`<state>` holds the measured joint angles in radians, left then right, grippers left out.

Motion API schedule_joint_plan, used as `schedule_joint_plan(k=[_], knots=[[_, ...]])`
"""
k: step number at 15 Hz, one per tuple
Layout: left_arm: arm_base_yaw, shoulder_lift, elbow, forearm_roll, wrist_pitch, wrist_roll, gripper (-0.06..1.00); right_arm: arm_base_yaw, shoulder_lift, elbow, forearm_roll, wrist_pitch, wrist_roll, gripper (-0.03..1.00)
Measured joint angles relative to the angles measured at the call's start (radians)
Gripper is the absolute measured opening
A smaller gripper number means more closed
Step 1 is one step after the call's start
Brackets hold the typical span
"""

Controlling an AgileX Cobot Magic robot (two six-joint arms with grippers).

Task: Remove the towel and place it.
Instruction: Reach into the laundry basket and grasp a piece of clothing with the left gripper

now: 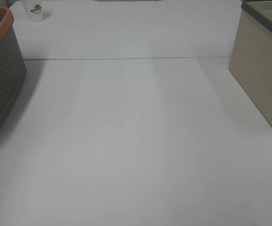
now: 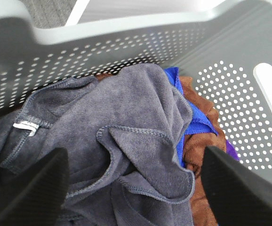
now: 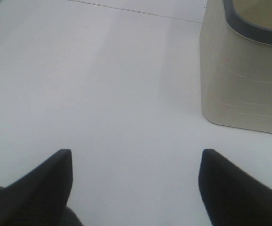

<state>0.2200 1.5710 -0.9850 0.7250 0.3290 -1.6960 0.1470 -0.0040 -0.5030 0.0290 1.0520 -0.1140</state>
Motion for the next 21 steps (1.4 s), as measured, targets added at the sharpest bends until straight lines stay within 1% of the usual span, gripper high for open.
schedule_joint_plan(k=[3, 5, 7, 8, 9, 11, 12, 15, 17, 19, 20, 21], knots=[[-0.001, 0.111, -0.09, -0.019, -0.053, 0.007, 0.71, 0.0, 0.0, 0.0, -0.011, 0.0, 0.009, 0.74], [-0.006, 0.136, -0.115, -0.026, -0.067, 0.02, 0.68, 0.0, 0.0, 0.0, -0.016, 0.0, 0.019, 0.74], [-0.021, 0.137, -0.116, -0.047, -0.064, 0.074, 0.67, 0.0, 0.0, 0.0, -0.029, 0.0, 0.028, 0.74], [-0.029, 0.133, -0.116, -0.059, -0.054, 0.097, 0.67, 0.0, 0.0, 0.0, -0.029, 0.0, 0.029, 0.74], [-0.037, 0.121, -0.116, -0.088, -0.033, 0.114, 0.67, 0.0, 0.0, 0.0, -0.029, 0.0, 0.03, 0.74], [-0.052, 0.073, -0.107, -0.149, 0.029, 0.141, 0.67, 0.0, 0.0, 0.0, -0.029, 0.0, 0.03, 0.74], [-0.056, 0.031, -0.104, -0.161, 0.067, 0.15, 0.67, 0.0, 0.0, 0.0, -0.029, 0.0, 0.03, 0.74], [-0.057, -0.105, -0.104, -0.17, 0.11, 0.157, 0.67, 0.0, 0.0, 0.0, -0.029, 0.0, 0.03, 0.74], [-0.057, -0.126, -0.104, -0.162, 0.113, 0.157, 0.67, 0.0, 0.0, 0.0, -0.029, 0.0, 0.03, 0.74], [-0.057, -0.113, -0.104, -0.158, 0.096, 0.133, 0.67, 0.0, 0.0, 0.0, -0.029, 0.0, 0.03, 0.74], [-0.057, -0.097, -0.104, -0.149, 0.072, 0.093, 0.67, 0.0, 0.0, 0.0, -0.029, 0.0, 0.03, 0.74], [-0.057, -0.042, -0.104, -0.131, -0.015, -0.021, 0.67, 0.0, 0.0, 0.0, -0.029, 0.0, 0.03, 0.74]])
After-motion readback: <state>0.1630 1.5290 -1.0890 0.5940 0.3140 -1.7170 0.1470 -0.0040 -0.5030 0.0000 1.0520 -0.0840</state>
